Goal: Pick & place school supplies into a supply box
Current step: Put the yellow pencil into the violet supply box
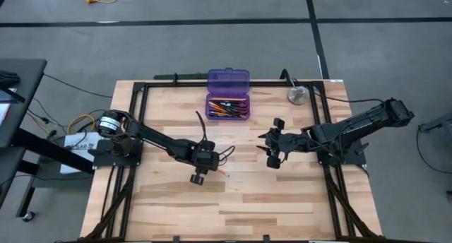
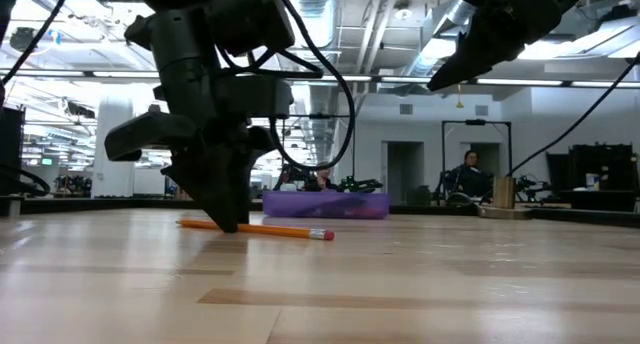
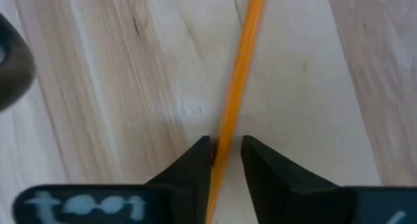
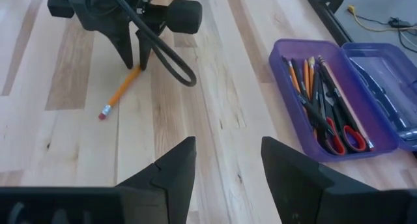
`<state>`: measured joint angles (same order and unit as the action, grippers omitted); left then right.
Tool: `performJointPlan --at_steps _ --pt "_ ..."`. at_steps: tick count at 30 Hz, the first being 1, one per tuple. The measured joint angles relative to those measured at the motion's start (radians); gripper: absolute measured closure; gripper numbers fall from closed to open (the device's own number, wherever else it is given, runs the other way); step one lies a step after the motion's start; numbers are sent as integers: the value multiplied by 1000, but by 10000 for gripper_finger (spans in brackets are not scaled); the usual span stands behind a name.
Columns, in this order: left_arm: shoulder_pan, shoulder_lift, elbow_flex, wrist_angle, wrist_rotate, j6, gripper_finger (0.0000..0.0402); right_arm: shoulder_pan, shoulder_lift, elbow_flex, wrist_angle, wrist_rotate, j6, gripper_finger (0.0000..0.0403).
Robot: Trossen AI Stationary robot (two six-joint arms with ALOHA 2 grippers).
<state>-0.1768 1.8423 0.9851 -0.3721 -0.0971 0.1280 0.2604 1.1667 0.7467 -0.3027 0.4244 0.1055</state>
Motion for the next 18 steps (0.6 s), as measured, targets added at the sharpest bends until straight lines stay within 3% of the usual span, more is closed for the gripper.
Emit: performJointPlan --at_steps 8,18 --pt "-1 0 -2 0 -2 -1 392 0 0 0 0 0 0 234" --pt "-20 9 49 -31 -29 -1 397 0 0 0 -2 0 0 234"
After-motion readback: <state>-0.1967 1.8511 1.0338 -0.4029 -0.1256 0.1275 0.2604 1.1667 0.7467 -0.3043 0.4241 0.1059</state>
